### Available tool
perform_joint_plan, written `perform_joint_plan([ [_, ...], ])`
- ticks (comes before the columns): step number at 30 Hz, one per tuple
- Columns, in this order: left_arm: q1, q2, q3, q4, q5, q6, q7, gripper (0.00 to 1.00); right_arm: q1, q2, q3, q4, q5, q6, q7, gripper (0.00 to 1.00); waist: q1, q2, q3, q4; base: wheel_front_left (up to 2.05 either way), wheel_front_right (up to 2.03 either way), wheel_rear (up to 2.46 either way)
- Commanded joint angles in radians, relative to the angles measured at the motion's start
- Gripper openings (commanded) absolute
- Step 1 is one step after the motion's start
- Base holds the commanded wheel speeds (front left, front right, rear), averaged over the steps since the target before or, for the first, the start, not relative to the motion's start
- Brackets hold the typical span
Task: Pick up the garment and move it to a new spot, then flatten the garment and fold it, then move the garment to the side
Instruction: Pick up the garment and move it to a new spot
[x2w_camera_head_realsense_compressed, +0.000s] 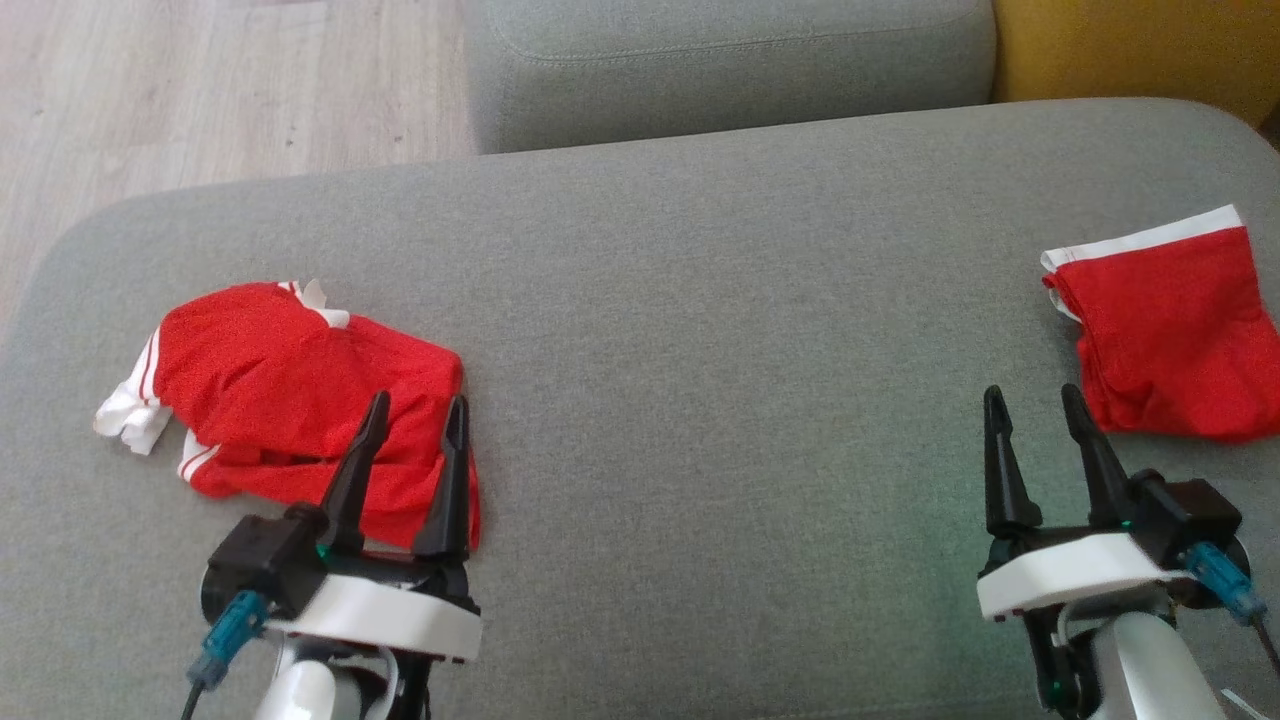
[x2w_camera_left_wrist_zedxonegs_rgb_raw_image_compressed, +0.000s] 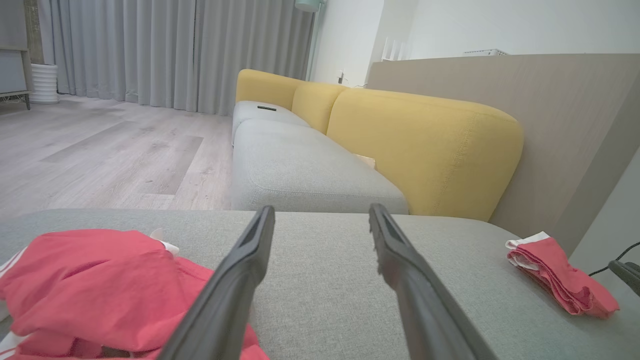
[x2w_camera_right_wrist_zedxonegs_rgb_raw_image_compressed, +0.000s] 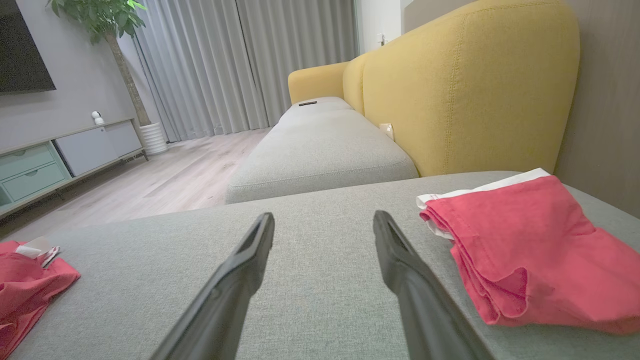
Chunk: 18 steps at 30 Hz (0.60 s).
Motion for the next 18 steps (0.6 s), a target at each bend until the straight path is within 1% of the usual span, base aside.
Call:
perform_joint_plan([
  [1, -0.047, 0.003, 0.026, -0.027, 0.007, 0.004, -0.005, 1.0, -0.037, -0.002, 0.022, -0.028, -0.004, -0.001, -0.013, 1.0, 0.0, -0.0001, 0.0, -0.001, 0.0, 0.0, 0.0],
  [5, -0.046, 0.003, 0.024, -0.022, 0.008, 0.002, -0.005, 1.0, -0.035, -0.002, 0.018, -0.033, -0.003, -0.001, -0.013, 1.0, 0.0, -0.0001, 0.0, 0.002, 0.0, 0.0, 0.0],
  [10, -0.046, 0.003, 0.027, -0.015, 0.01, 0.0, -0.005, 1.0, -0.027, -0.002, 0.023, -0.035, -0.001, -0.001, -0.014, 1.0, 0.0, -0.0001, -0.004, 0.03, 0.0, 0.0, 0.0],
  [13, -0.046, 0.003, 0.036, -0.011, 0.012, 0.002, -0.005, 1.0, -0.023, -0.002, 0.035, -0.037, 0.001, -0.001, -0.014, 1.0, 0.0, -0.0001, -0.008, 0.059, 0.0, 0.0, 0.0],
  [18, -0.047, 0.003, 0.046, -0.007, 0.015, 0.005, -0.005, 1.0, -0.015, -0.002, 0.067, -0.036, 0.009, -0.001, -0.014, 1.0, 0.0, -0.0001, -0.018, 0.127, 0.0, 0.0, 0.0],
])
